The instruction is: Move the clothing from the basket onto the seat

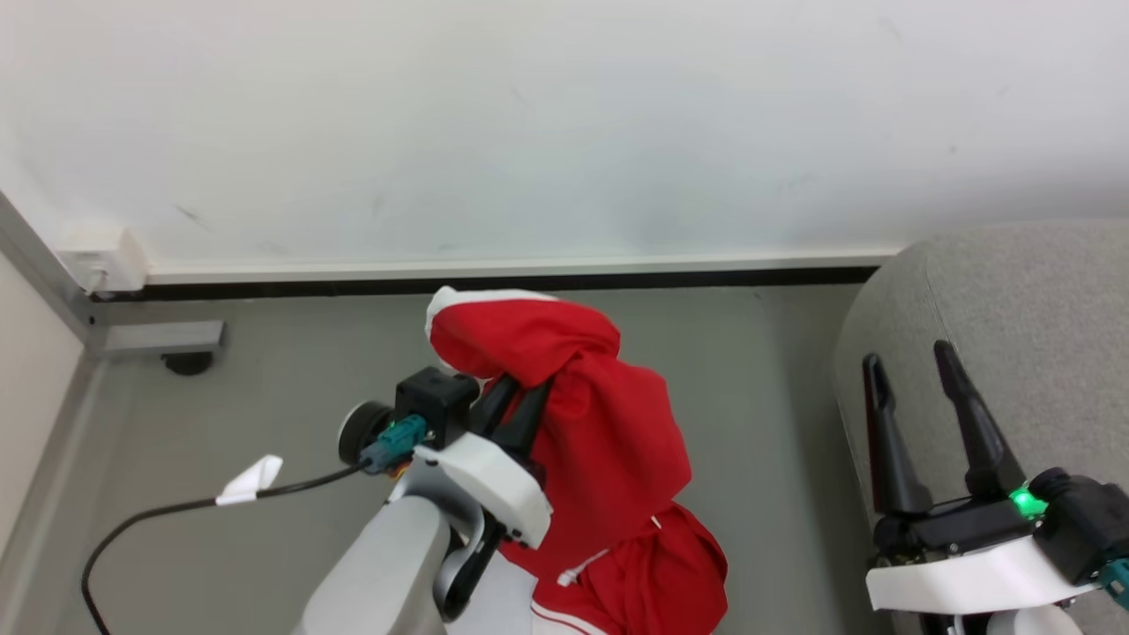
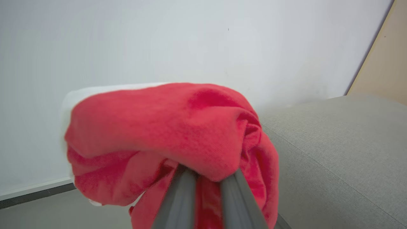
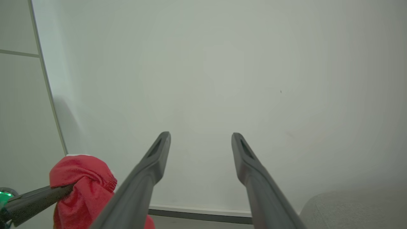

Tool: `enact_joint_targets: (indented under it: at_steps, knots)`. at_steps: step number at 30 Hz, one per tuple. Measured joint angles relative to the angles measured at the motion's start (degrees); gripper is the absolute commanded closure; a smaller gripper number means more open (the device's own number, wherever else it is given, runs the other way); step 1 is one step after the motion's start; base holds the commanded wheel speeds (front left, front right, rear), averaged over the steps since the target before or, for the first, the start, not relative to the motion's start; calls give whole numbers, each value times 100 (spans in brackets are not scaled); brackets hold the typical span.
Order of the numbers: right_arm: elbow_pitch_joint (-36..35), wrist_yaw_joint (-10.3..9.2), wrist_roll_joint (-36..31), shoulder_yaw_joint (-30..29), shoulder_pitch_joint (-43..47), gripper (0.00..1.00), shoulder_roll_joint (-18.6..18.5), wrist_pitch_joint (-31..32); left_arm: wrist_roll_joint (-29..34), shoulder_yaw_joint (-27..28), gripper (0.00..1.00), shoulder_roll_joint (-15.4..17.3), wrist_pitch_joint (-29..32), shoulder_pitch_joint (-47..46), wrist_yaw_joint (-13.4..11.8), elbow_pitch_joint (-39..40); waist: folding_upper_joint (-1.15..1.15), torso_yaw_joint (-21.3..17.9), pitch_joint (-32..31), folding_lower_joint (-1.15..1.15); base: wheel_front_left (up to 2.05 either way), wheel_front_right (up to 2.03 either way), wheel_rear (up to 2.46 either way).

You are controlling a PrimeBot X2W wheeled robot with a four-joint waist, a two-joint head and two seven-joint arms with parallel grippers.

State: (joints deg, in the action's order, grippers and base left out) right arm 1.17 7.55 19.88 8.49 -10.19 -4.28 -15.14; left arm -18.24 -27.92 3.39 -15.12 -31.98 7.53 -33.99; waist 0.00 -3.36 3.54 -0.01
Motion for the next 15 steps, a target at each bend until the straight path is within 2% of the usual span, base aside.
enact_joint_targets:
  at_steps: [15]
  knots:
    - [296, 0, 76, 650, 155, 0, -103, 0, -67, -71, 100, 4, 25, -229, -5, 822, 0, 344, -356, 0, 0, 0, 0]
